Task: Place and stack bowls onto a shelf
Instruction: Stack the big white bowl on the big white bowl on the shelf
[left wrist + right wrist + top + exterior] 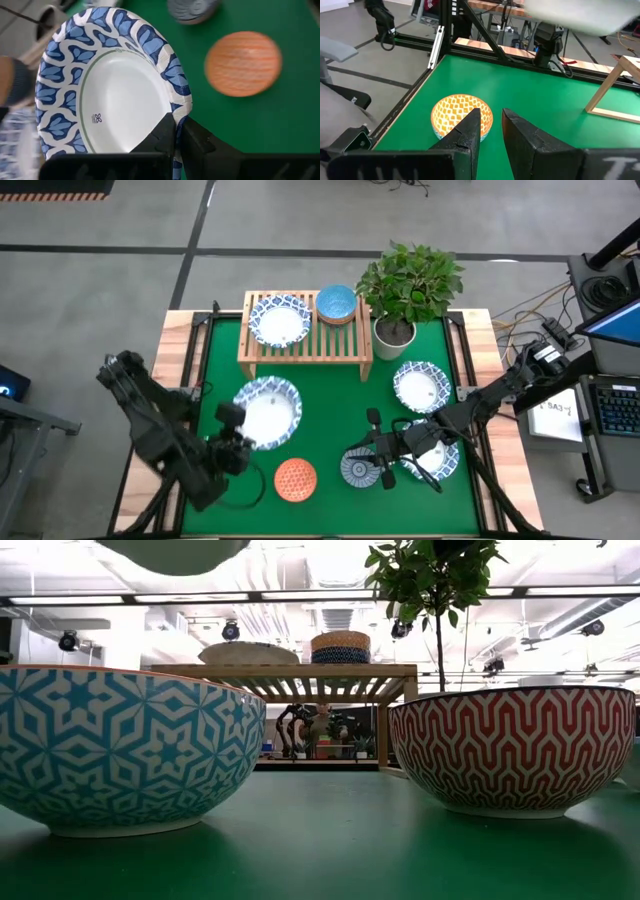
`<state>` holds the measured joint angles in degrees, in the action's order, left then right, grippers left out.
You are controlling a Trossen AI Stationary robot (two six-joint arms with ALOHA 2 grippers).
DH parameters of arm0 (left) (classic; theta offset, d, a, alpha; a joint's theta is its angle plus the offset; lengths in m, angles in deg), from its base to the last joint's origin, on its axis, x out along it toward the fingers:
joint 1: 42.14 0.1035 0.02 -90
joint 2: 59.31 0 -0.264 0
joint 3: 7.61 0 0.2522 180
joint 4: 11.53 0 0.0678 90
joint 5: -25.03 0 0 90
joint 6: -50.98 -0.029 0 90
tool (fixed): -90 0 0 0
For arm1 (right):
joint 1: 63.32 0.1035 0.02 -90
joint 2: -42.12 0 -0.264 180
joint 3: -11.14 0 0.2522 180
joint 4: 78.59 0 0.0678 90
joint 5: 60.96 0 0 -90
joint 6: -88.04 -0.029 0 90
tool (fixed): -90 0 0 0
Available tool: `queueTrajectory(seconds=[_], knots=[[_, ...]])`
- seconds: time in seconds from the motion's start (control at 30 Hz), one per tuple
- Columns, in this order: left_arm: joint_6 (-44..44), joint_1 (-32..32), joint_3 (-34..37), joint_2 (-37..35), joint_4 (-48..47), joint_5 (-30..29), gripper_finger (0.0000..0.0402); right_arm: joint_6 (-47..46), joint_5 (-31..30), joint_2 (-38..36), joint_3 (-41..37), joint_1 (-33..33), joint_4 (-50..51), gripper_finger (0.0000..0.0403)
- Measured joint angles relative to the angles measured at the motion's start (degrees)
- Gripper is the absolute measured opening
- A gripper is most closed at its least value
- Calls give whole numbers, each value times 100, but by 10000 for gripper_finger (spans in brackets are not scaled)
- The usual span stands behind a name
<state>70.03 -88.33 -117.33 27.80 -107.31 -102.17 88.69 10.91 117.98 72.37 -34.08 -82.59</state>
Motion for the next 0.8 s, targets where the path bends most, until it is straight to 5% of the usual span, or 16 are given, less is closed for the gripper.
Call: queueTrajectory(seconds=[0.43, 0.67, 0.8], knots=[[-2430, 3073, 7, -807, 97, -643, 0, 50, -2, 0, 0, -2, 21, 68], [-3557, 5092, 9, -806, 854, 1277, 0, 50, -4, 0, 0, -15, 102, 68], [-3924, 5868, 11, -692, 915, 1525, 0, 48, -6, 0, 0, -15, 120, 68]])
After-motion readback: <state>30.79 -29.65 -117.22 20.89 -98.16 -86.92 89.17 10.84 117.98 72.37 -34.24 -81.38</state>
